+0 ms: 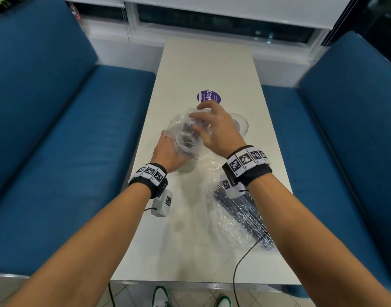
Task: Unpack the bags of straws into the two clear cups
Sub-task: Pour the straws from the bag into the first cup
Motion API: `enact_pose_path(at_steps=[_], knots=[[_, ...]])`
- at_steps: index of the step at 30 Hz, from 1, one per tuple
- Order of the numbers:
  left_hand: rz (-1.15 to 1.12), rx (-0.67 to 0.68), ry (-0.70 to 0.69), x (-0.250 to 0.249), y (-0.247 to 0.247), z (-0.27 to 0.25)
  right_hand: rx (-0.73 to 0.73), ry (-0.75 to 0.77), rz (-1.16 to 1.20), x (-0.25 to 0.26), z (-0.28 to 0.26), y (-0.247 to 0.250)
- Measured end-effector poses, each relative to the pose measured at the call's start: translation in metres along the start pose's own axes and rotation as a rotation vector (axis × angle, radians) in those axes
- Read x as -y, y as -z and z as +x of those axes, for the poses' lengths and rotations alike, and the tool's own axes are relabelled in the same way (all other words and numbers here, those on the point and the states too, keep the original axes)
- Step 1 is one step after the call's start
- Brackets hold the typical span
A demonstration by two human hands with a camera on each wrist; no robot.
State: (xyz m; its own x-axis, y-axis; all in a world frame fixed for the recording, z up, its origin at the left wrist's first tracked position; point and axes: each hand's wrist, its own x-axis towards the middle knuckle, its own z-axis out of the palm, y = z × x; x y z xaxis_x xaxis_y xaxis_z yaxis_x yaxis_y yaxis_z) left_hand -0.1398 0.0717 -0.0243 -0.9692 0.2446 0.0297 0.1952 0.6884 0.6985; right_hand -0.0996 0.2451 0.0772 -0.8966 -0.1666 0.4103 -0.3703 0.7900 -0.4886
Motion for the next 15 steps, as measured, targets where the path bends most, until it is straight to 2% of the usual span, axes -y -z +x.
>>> enact_pose_path(at_steps=[4,9,15], knots=[[-0.057,0.010,0.050,0.000,0.005,-0.006,-0.376,-0.019,0.031,0.002,0.009,0.010],[-0.079,0.038,0.066,-0.007,0.009,-0.009,-0.544,-0.175,0.065,0.015,0.008,0.035],[-0.198,0.059,0.128,-0.014,0.011,-0.014,-0.915,-0.352,0.264,0.019,-0.015,0.065]])
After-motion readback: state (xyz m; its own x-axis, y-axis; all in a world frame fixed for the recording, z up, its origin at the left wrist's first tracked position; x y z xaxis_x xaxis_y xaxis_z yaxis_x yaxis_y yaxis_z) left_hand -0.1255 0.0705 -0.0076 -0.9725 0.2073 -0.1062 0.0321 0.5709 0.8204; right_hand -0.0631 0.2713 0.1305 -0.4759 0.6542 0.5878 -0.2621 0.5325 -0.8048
